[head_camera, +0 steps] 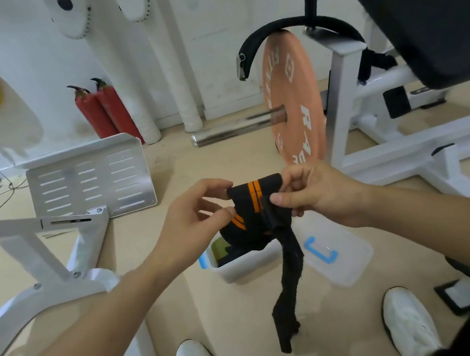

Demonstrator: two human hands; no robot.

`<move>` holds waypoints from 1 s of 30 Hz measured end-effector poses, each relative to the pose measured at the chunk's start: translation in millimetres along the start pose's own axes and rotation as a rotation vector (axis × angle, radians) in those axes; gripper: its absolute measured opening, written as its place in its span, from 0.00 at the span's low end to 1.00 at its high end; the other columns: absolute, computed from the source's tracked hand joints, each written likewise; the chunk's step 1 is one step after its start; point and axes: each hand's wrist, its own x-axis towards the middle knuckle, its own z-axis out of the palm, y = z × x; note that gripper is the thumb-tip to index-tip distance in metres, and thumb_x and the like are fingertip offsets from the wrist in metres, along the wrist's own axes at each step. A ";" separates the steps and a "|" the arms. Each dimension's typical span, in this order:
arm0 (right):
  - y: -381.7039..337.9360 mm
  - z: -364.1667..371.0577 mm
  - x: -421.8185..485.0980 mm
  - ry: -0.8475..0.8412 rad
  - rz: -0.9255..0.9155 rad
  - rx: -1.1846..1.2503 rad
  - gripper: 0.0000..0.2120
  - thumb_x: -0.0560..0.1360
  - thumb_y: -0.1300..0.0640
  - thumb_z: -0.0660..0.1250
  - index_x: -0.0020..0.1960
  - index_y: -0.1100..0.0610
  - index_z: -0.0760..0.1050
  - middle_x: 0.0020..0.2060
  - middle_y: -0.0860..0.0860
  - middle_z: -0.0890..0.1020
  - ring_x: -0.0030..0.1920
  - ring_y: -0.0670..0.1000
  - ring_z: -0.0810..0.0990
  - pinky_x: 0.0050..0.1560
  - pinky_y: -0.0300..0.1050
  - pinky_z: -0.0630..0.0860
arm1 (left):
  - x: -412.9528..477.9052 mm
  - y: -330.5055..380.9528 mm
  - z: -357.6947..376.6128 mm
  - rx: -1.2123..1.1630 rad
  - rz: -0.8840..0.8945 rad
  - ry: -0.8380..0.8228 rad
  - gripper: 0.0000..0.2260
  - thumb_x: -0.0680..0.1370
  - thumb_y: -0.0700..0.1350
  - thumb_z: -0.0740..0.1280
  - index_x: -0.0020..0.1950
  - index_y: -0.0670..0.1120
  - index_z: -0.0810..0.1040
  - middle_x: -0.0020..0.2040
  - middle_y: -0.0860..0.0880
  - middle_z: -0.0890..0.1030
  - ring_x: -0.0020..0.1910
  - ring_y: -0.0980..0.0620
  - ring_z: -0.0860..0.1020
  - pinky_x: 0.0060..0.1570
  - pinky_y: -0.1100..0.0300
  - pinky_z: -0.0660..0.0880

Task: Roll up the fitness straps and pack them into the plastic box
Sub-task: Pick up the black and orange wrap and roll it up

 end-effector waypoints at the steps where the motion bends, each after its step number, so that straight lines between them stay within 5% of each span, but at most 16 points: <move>1: 2.5 -0.9 0.5 0.020 0.004 0.020 0.08 0.74 0.64 0.73 0.47 0.68 0.77 0.36 0.60 0.81 0.36 0.56 0.77 0.36 0.42 0.75 | -1.2 0.9 5.6 -0.045 -0.060 0.046 0.12 0.76 0.39 0.74 0.57 0.51 0.81 0.49 0.49 0.83 0.46 0.48 0.82 0.44 0.62 0.79; 5: 9.1 4.1 3.6 0.096 -0.014 0.069 0.05 0.74 0.66 0.72 0.46 0.67 0.77 0.36 0.58 0.82 0.36 0.56 0.76 0.33 0.39 0.75 | -3.0 1.7 28.3 -0.120 -0.186 0.123 0.08 0.75 0.48 0.77 0.50 0.48 0.82 0.42 0.45 0.84 0.45 0.45 0.83 0.49 0.50 0.80; 12: 13.0 9.6 10.6 0.164 -0.065 -0.095 0.07 0.73 0.66 0.74 0.51 0.62 0.82 0.39 0.61 0.84 0.36 0.49 0.81 0.35 0.36 0.76 | 15.9 0.4 32.8 -0.261 -0.210 0.092 0.08 0.79 0.43 0.72 0.43 0.41 0.80 0.35 0.50 0.81 0.34 0.59 0.79 0.37 0.68 0.75; 16: 17.3 8.0 7.3 0.318 -0.100 -0.380 0.12 0.71 0.62 0.78 0.50 0.59 0.76 0.33 0.57 0.82 0.31 0.42 0.80 0.34 0.32 0.75 | 23.2 -9.9 25.9 -0.308 -0.277 0.044 0.08 0.82 0.44 0.68 0.45 0.42 0.74 0.41 0.41 0.83 0.41 0.47 0.81 0.47 0.46 0.78; 21: 9.8 5.7 11.4 0.213 -0.213 -0.507 0.30 0.72 0.63 0.77 0.71 0.49 0.74 0.31 0.50 0.80 0.30 0.42 0.78 0.32 0.29 0.71 | 24.7 -6.4 18.1 -0.340 -0.295 -0.065 0.06 0.83 0.45 0.66 0.52 0.43 0.73 0.37 0.48 0.83 0.33 0.54 0.80 0.33 0.62 0.75; 27: 5.8 10.4 14.0 0.219 -0.259 -0.536 0.07 0.76 0.66 0.72 0.52 0.61 0.86 0.32 0.52 0.83 0.28 0.41 0.77 0.31 0.29 0.71 | 21.1 -4.9 11.5 -0.315 -0.219 -0.233 0.12 0.84 0.44 0.65 0.67 0.44 0.73 0.49 0.42 0.86 0.44 0.49 0.85 0.41 0.58 0.81; 30: 3.9 5.7 17.7 0.280 -0.245 -0.593 0.04 0.75 0.64 0.73 0.48 0.60 0.86 0.34 0.56 0.85 0.33 0.44 0.80 0.35 0.32 0.74 | 16.8 -7.8 11.0 -0.290 -0.184 -0.269 0.22 0.81 0.40 0.69 0.73 0.50 0.70 0.45 0.46 0.85 0.42 0.49 0.84 0.44 0.57 0.81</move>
